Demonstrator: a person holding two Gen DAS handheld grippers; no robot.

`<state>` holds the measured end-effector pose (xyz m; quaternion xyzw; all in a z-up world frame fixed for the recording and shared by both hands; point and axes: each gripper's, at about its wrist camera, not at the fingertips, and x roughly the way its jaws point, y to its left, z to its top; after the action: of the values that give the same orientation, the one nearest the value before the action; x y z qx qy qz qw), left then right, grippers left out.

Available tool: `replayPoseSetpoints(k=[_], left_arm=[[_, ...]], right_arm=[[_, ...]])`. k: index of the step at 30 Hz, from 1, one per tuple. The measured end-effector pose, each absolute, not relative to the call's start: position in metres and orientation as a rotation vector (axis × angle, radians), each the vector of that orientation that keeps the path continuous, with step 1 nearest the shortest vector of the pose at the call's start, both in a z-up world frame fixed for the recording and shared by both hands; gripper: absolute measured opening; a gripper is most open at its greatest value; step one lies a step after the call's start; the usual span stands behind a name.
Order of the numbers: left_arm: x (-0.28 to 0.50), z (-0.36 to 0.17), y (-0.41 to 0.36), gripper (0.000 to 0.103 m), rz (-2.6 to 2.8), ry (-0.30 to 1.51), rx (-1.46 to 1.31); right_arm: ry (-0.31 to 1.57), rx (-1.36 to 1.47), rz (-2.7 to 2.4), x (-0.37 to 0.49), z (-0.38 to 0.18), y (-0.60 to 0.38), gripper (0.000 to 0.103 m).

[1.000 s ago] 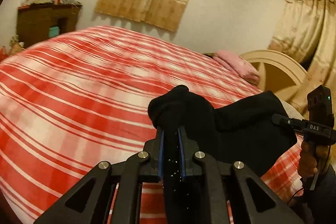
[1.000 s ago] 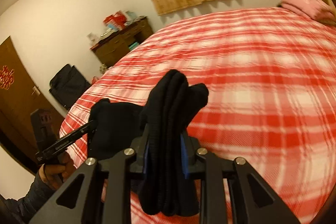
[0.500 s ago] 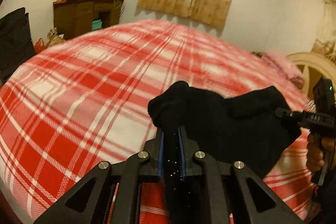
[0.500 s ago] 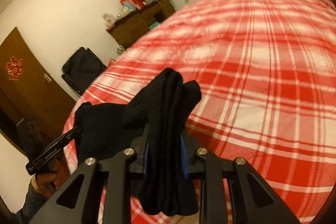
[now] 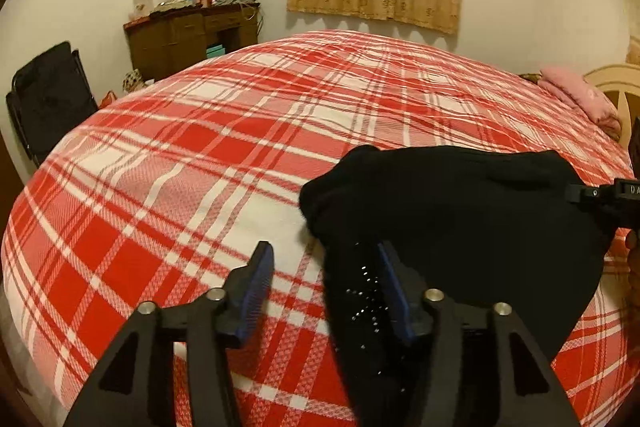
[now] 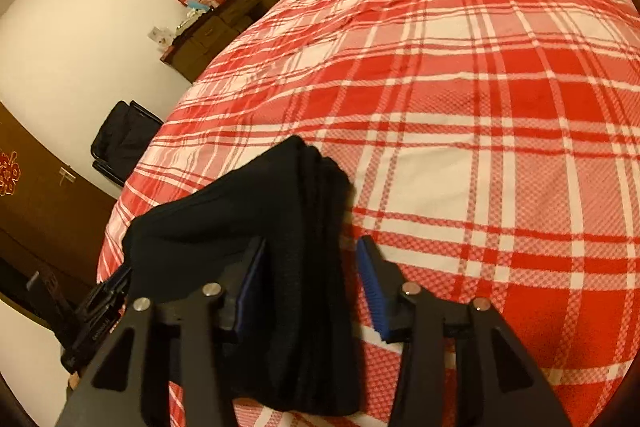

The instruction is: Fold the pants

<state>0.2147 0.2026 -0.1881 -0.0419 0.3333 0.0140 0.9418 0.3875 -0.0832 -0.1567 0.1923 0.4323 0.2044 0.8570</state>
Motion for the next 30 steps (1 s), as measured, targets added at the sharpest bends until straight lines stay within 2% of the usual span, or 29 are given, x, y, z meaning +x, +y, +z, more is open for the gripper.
replayPoseSetpoints(k=[6,10,13,19,25,28,30], left_arm=[[0.211,-0.187,0.203,0.062,0.047,0.684,-0.080],[0.206,-0.186,0.203,0.063,0.055,0.693,-0.093],[0.200,-0.187,0.202,0.070,0.069,0.702,-0.092],[0.172,-0.173,0.206,0.070,0.170,0.692,-0.099],[0.133,-0.148,0.192,0.070,0.162,0.616,-0.108],[0.119,-0.133,0.181,0.071,0.142,0.590,-0.117],[0.110,-0.122,0.174,0.071,0.130,0.575,-0.119]], right_arm=[[0.902,0.355,0.402,0.384,-0.153,-0.078,0.048],[0.889,0.314,0.379,0.380,-0.149,-0.077,0.053],[0.877,0.298,0.366,0.378,-0.149,-0.080,0.058],[0.819,0.207,0.267,0.357,-0.134,-0.082,0.063],[0.717,0.081,0.164,0.291,-0.103,-0.090,0.078],[0.654,0.048,0.166,0.257,-0.087,-0.090,0.091],[0.607,0.039,0.164,0.237,-0.074,-0.089,0.094]])
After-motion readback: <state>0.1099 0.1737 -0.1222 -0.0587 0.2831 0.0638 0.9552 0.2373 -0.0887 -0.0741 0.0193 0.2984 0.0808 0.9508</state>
